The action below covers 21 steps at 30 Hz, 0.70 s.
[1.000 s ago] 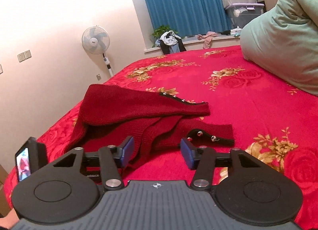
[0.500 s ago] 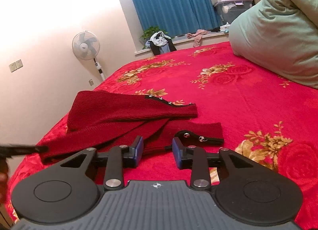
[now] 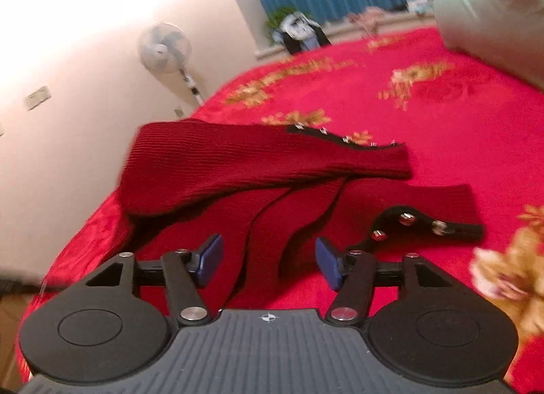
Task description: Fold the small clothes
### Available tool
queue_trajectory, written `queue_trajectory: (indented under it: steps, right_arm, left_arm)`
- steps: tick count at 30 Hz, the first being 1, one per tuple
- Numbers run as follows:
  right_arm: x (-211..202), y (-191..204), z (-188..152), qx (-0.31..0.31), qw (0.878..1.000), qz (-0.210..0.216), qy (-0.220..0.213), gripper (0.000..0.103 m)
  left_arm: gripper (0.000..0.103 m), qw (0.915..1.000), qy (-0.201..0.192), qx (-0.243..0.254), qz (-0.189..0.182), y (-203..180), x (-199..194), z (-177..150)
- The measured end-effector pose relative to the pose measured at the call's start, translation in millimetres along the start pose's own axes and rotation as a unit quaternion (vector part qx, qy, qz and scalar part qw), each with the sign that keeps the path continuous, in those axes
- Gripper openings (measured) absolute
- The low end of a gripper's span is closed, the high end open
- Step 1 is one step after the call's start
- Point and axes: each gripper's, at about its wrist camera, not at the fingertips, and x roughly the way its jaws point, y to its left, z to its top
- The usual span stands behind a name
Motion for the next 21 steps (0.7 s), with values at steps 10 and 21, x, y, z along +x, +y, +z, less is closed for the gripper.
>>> queue_trajectory:
  steps: [10, 21]
  right_arm:
    - [123.1, -26.6, 55.1, 0.127, 0.990, -0.010, 0.051, 0.073]
    - [143.6, -47.8, 102.5, 0.118, 0.991, -0.048, 0.047, 0.018]
  left_arm:
    - [0.047, 0.9947, 0.093, -0.037, -0.023, 9.0, 63.5, 8.9]
    - [0.013, 0.9983, 0.040, -0.028, 0.031, -15.5, 81.7, 24.6]
